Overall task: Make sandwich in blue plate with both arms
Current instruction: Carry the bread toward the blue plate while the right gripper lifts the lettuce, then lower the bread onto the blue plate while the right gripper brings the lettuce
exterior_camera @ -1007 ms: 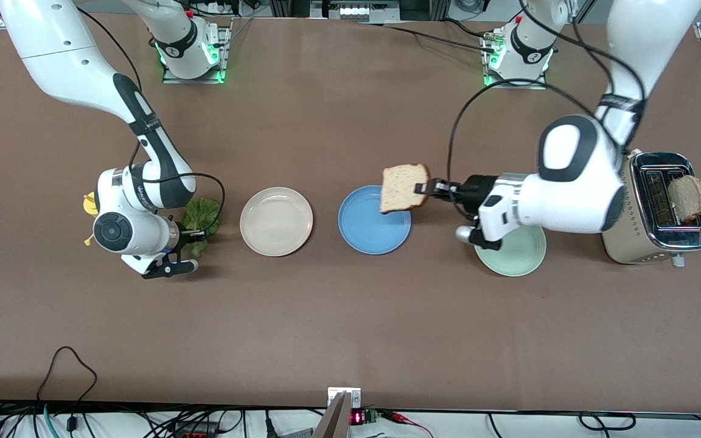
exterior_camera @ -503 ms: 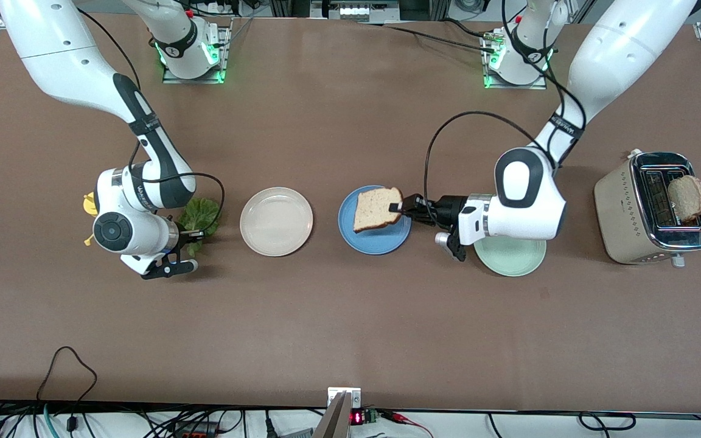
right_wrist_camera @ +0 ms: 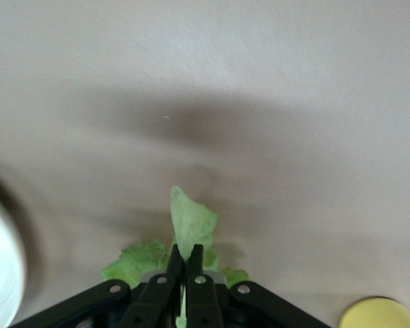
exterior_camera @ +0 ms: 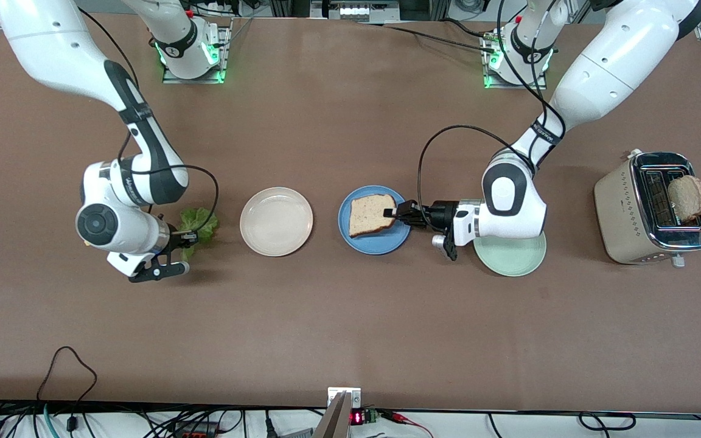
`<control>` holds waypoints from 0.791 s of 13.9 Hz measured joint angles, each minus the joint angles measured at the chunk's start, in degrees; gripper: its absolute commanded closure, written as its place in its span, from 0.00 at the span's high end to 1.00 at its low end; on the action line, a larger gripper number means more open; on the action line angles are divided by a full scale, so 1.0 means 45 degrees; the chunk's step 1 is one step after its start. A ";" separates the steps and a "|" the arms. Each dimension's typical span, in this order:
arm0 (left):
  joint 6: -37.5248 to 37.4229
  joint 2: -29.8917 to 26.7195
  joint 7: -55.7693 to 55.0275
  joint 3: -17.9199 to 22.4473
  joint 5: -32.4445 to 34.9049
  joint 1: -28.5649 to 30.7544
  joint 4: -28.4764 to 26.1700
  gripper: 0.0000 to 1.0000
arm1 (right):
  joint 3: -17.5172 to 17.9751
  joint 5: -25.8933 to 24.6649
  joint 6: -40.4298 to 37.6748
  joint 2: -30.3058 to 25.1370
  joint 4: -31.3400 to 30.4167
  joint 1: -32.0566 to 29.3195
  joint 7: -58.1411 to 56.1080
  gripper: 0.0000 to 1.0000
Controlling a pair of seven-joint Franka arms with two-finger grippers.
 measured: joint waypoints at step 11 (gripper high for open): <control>0.0528 0.0436 0.0237 0.0034 -0.0051 -0.0180 -0.0131 1.00 | 0.3373 0.0002 -0.1617 -0.1375 0.1614 0.0523 -0.4108 0.00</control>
